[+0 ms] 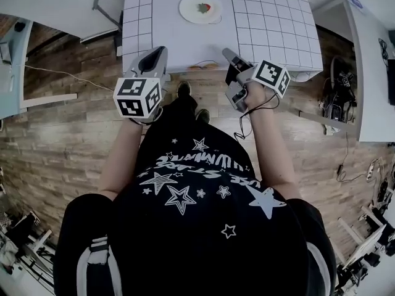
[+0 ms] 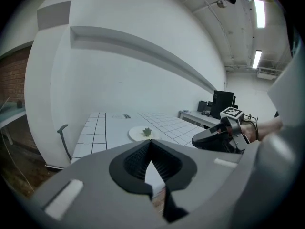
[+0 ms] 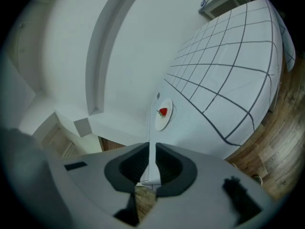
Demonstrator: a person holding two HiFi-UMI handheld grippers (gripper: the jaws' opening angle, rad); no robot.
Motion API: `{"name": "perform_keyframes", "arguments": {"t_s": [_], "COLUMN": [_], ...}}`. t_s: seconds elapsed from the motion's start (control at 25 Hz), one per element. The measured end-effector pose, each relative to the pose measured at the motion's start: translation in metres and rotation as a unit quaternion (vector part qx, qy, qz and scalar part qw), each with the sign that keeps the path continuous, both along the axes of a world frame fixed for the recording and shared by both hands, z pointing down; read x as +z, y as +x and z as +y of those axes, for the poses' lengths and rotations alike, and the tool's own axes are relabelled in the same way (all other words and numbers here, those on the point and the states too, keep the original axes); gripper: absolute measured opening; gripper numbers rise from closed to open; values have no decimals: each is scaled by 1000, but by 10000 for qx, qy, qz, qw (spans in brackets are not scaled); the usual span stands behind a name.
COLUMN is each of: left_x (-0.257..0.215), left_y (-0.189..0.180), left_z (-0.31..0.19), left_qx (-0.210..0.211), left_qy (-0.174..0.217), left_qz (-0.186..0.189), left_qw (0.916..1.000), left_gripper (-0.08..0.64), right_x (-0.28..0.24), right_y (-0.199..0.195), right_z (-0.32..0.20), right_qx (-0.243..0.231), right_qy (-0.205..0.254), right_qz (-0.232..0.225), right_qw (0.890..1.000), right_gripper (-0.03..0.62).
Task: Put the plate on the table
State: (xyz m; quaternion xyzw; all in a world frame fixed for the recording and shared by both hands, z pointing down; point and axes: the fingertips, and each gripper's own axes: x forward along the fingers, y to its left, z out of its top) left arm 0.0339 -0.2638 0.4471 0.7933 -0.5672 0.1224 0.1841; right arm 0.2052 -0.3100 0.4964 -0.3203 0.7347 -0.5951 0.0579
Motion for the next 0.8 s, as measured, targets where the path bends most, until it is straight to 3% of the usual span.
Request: {"name": "perform_keyframes", "arguments": {"t_s": [0.2, 0.4, 0.8], "left_x": [3, 3, -3], "left_y": [0, 10, -20], "left_z": [8, 4, 50], "left_qx": [-14, 390, 603], "left_qy": [-239, -217, -195], "left_qz": [-145, -249, 28], "left_qw": [9996, 9987, 9980], "left_gripper": [9, 9, 9], "right_x": [-1, -3, -15], "right_y": [-7, -4, -33], "right_z": [6, 10, 47], "right_qx": [-162, -114, 84], "right_qy": [84, 348, 428], "right_qz": [-113, -25, 112], "right_qw": [9998, 9993, 9990], "right_gripper": [48, 48, 48]}}
